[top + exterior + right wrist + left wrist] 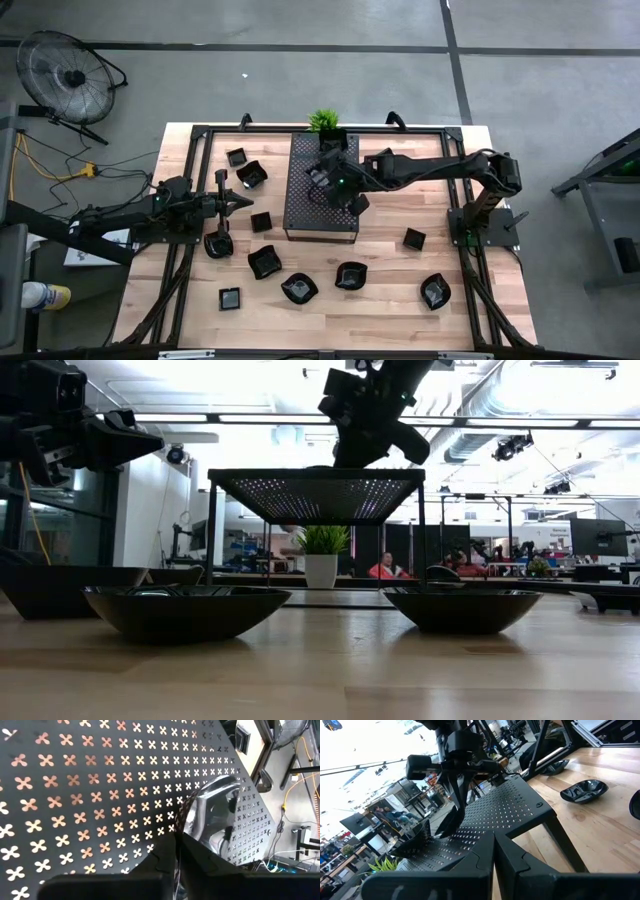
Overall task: Pick & Place Mini shaped plates
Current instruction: Put the leaf shaped plate on the shelf, then stack the leaf shaped plate on top of the leaf shaped plate on the shelf
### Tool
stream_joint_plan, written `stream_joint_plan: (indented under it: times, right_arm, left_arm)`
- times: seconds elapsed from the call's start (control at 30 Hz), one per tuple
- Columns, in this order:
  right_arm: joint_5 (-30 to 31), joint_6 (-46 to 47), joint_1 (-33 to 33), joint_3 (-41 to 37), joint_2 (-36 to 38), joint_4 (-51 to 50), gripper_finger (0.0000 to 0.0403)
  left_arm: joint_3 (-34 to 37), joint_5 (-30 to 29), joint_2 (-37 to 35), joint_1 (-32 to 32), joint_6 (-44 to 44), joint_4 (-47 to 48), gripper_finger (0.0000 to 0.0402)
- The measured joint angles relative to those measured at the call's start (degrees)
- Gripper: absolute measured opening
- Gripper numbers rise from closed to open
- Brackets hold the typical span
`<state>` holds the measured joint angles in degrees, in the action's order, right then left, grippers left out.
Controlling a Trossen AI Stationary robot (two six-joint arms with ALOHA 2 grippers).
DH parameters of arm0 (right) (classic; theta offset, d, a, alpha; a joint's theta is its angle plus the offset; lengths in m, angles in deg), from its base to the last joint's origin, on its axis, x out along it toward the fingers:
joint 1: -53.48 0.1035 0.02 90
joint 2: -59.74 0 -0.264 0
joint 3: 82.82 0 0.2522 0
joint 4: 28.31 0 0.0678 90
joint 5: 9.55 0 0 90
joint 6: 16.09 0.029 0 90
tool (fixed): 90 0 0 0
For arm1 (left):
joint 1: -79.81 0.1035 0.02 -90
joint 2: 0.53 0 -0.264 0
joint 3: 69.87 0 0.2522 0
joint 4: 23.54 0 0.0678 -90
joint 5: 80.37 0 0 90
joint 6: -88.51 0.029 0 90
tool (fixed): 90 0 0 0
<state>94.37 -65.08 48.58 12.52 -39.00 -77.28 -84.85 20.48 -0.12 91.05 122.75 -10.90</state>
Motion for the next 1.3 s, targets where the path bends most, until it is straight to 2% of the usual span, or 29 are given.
stream_joint_plan:
  times: [0.37,0.6,0.73,0.87,1.0,1.23,1.3]
  right_arm:
    - [-0.2,0.5,0.0,0.0,0.0,0.0,0.0042]
    - [0.3,2.5,0.0,0.0,0.0,0.0,0.0087]
    - [2.3,2.6,0.0,0.0,0.0,0.0,0.0119]
    - [6.9,2.9,0.0,0.0,0.0,0.0,0.014]
    - [10.8,5.4,0.5,0.0,0.0,-0.1,0.0144]
    - [11.4,9.3,3.0,0.0,0.0,-3.7,0.0144]
    - [13.4,10.5,4.0,0.0,0.0,-4.9,0.0144]
  left_arm:
    - [0.0,0.0,0.0,0.0,0.0,0.0,0.0001]
    - [0.0,0.0,0.0,0.0,0.0,0.0,0.0001]
    - [0.0,0.0,0.0,0.0,0.0,0.0,0.0001]
    - [0.0,0.0,0.0,0.0,0.0,0.0,0.0001]
    - [0.0,0.0,0.0,0.0,0.0,0.0,0.0001]
    - [0.0,0.0,0.0,0.0,0.0,0.0,0.0001]
    - [0.0,0.0,0.0,0.0,0.0,0.0,0.0001]
